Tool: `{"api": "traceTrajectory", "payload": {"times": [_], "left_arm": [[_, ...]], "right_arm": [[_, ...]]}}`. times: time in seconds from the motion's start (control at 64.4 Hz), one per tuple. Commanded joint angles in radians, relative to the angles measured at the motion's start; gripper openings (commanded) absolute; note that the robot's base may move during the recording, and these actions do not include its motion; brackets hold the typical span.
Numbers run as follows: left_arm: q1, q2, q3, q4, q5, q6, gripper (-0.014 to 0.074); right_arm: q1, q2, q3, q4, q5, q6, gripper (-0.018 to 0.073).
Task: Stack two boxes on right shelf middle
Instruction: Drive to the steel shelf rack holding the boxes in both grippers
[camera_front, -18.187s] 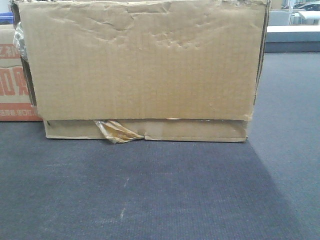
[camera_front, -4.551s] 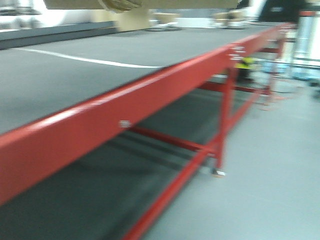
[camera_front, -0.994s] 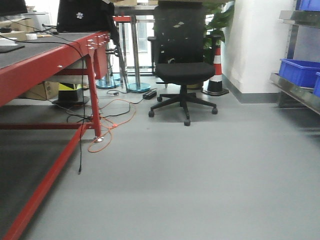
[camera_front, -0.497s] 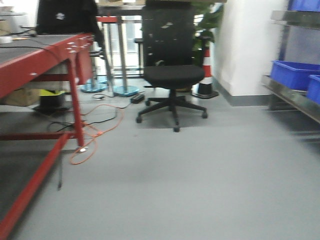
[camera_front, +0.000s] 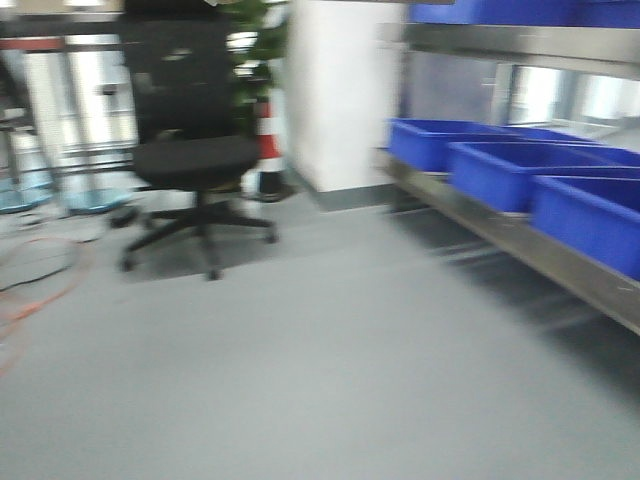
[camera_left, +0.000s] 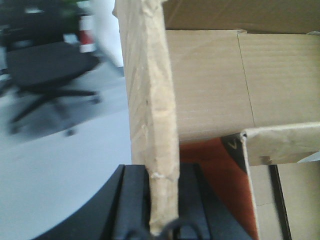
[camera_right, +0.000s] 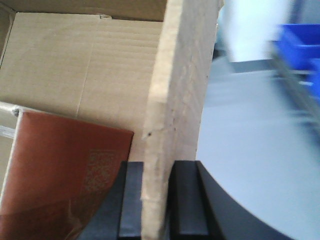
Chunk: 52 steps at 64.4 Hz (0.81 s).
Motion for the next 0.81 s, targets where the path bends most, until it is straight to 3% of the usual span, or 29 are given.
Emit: {"api": "traceTrajectory", "payload": {"times": [0.0, 0.792], "left_arm": [[0.007, -0.013, -0.010, -0.001, -0.065, 0.006, -0.0111], [0.007, -0.013, -0.010, -0.001, -0.065, 0.006, -0.0111]], "right_arm": [[-0.005, -0.020, -0.017, 0.011, -0.048, -0.006, -0.0153], [-0.005, -0.020, -0.017, 0.011, -0.048, -0.006, -0.0153]]}}
